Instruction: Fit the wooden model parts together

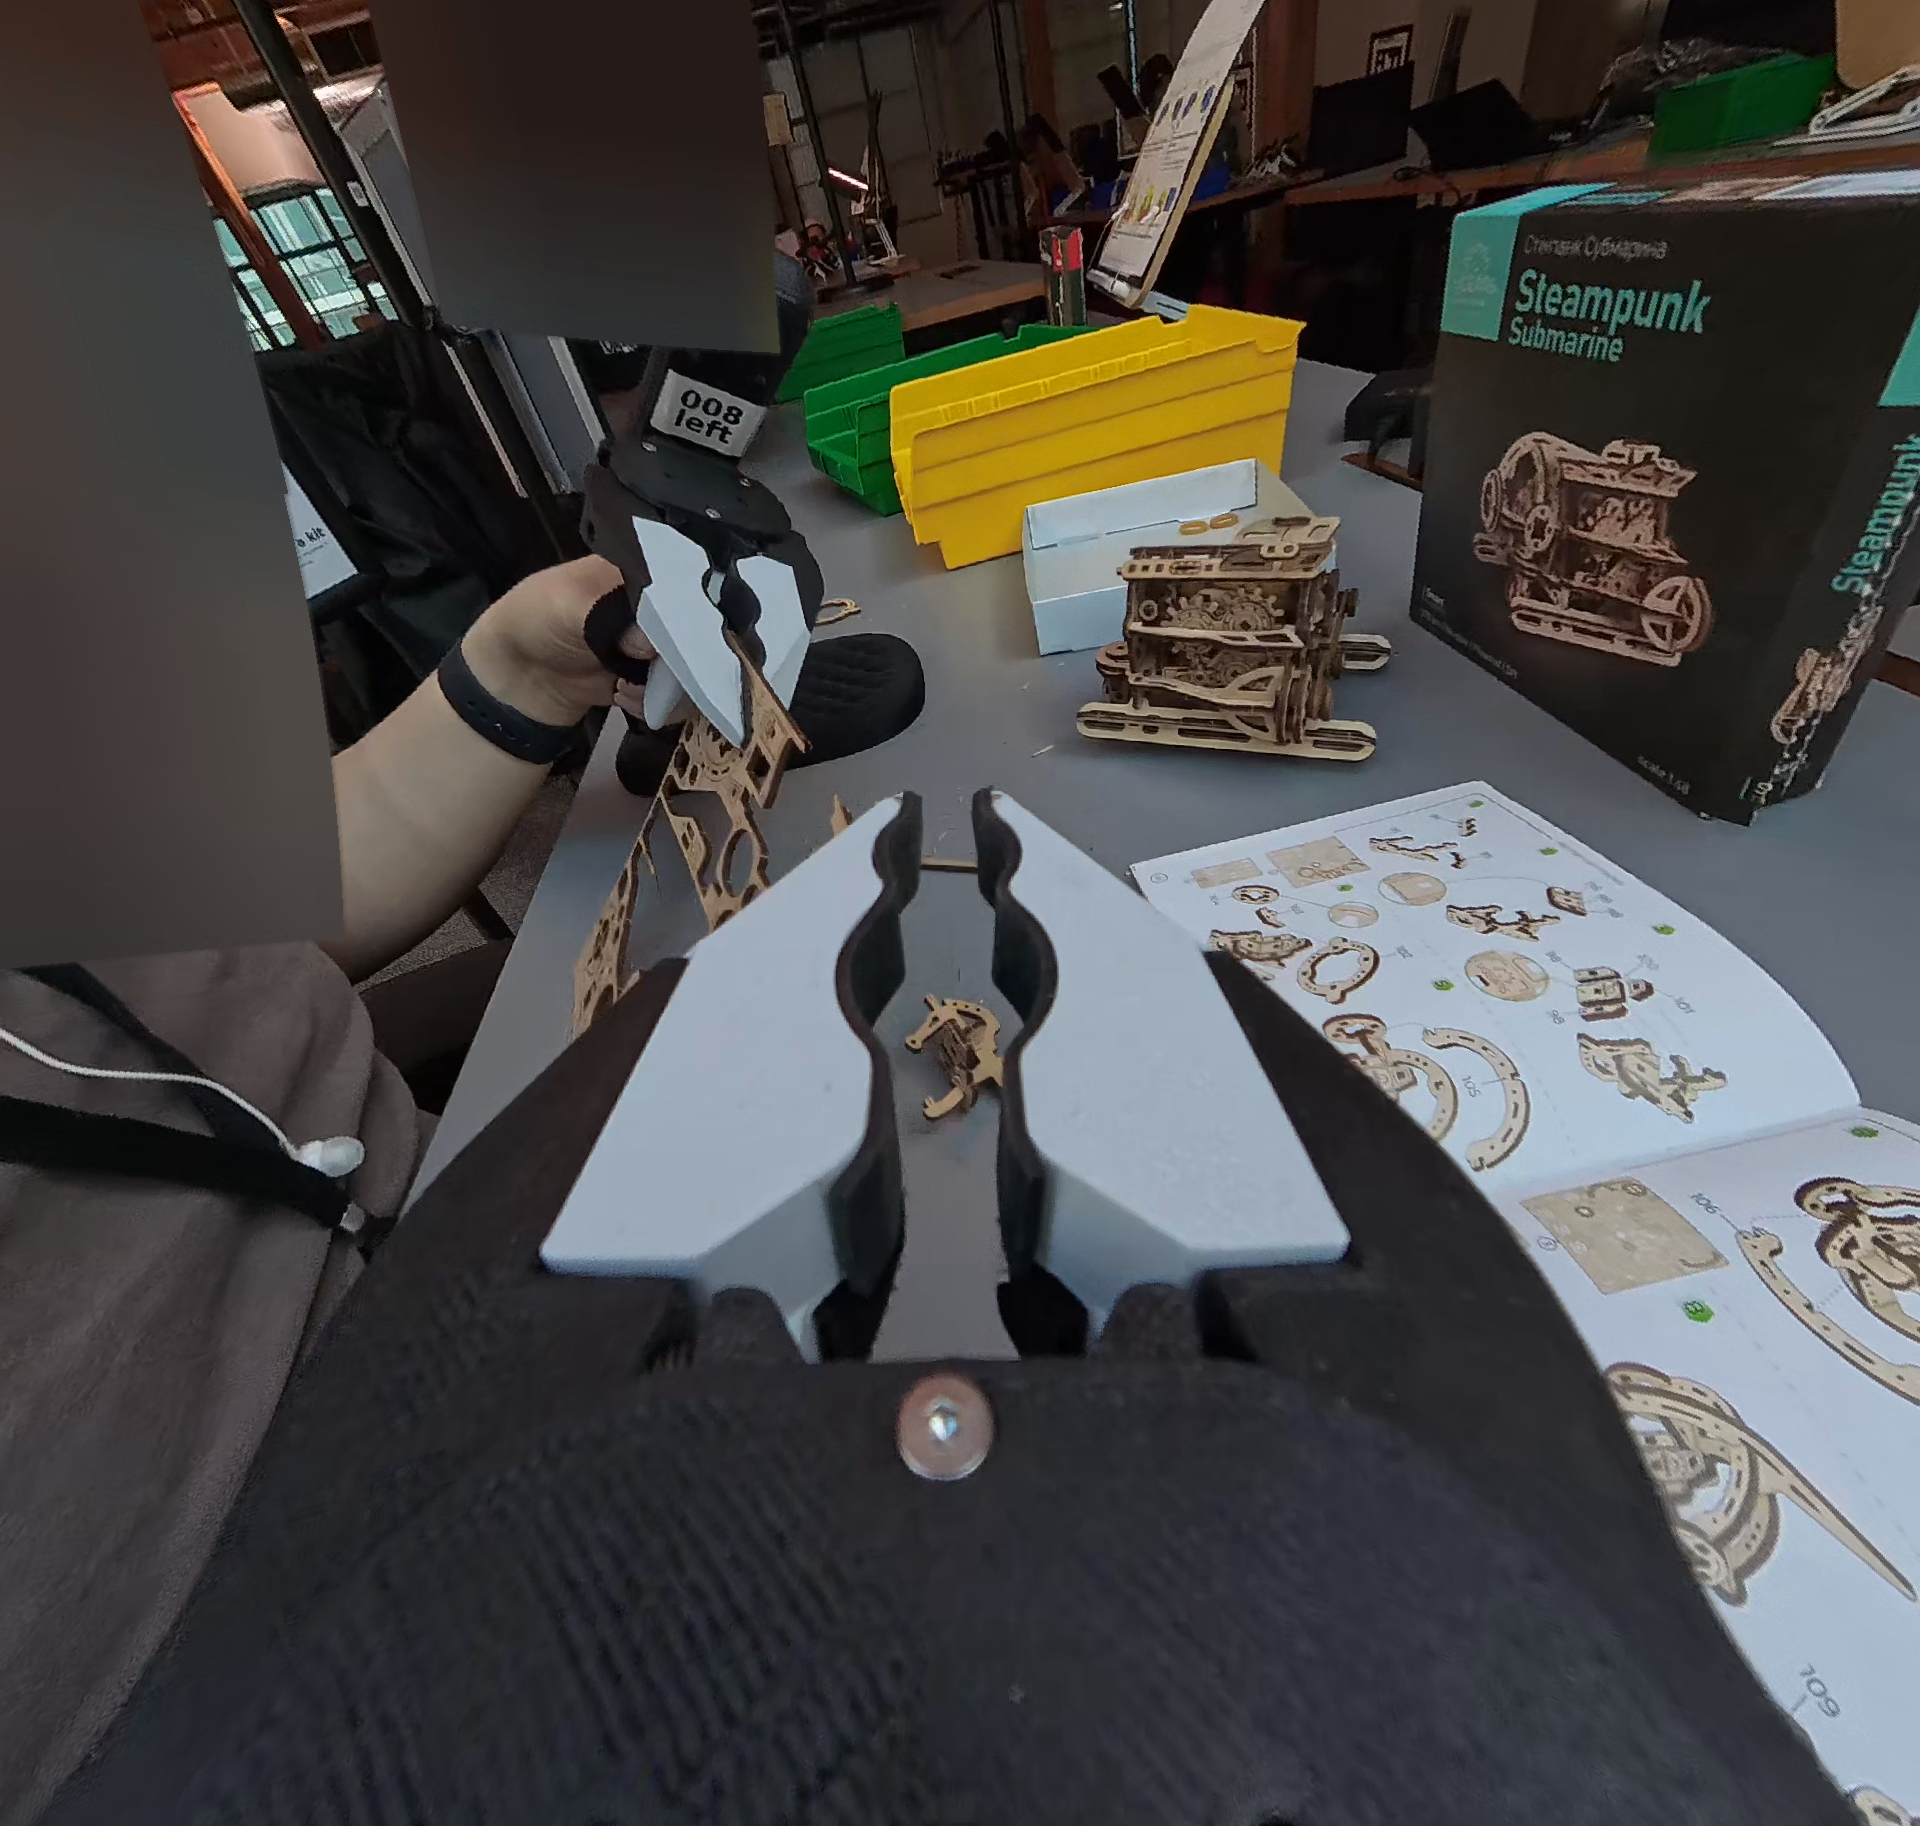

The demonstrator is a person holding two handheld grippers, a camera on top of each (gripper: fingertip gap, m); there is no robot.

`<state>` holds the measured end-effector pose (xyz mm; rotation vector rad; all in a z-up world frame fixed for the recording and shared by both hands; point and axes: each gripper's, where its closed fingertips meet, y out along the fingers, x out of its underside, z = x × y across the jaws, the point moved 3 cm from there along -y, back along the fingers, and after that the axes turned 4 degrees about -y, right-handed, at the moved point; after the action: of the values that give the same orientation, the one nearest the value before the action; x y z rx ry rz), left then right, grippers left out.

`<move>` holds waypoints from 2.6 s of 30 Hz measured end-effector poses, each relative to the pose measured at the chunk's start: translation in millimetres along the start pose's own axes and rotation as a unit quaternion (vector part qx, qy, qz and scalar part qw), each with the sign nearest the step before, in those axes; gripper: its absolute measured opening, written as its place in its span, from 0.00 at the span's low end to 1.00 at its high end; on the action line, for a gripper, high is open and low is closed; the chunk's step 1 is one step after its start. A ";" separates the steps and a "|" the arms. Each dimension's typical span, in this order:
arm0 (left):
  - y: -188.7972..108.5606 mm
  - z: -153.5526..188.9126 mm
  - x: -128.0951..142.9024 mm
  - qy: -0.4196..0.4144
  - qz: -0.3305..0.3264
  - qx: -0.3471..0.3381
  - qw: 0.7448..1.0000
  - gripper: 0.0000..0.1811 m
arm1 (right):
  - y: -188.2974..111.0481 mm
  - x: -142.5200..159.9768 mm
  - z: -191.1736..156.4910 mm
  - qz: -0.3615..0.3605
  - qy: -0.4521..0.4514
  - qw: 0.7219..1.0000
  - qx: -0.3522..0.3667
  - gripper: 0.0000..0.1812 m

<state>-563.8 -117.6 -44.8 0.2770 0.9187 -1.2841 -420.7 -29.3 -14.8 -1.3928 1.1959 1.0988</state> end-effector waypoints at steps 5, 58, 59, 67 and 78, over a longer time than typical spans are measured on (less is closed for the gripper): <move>0.4 4.1 1.4 0.008 0.002 -0.001 1.000 0.00 | 1.8 -30.0 -27.9 0.019 0.026 0.998 -0.051 0.09; 12.0 9.3 9.1 0.042 0.018 -0.020 0.999 0.00 | 98.1 28.0 -62.7 -0.266 0.064 0.947 -0.165 0.02; 11.7 9.9 8.9 0.041 0.021 -0.020 0.999 0.00 | 97.9 27.7 -63.0 -0.264 0.073 0.947 -0.169 0.02; 10.6 7.2 11.0 0.043 0.041 -0.041 0.997 0.01 | 100.2 30.7 -61.6 -0.261 0.092 0.948 -0.158 0.02; 8.2 9.4 7.8 0.037 0.042 -0.017 0.998 0.01 | 97.4 25.4 -63.9 -0.255 0.074 0.950 -0.162 0.02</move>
<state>-552.4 -126.7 -46.9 0.3353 0.9800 -1.1859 -511.7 -101.5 -41.8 -1.9333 0.7015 0.8503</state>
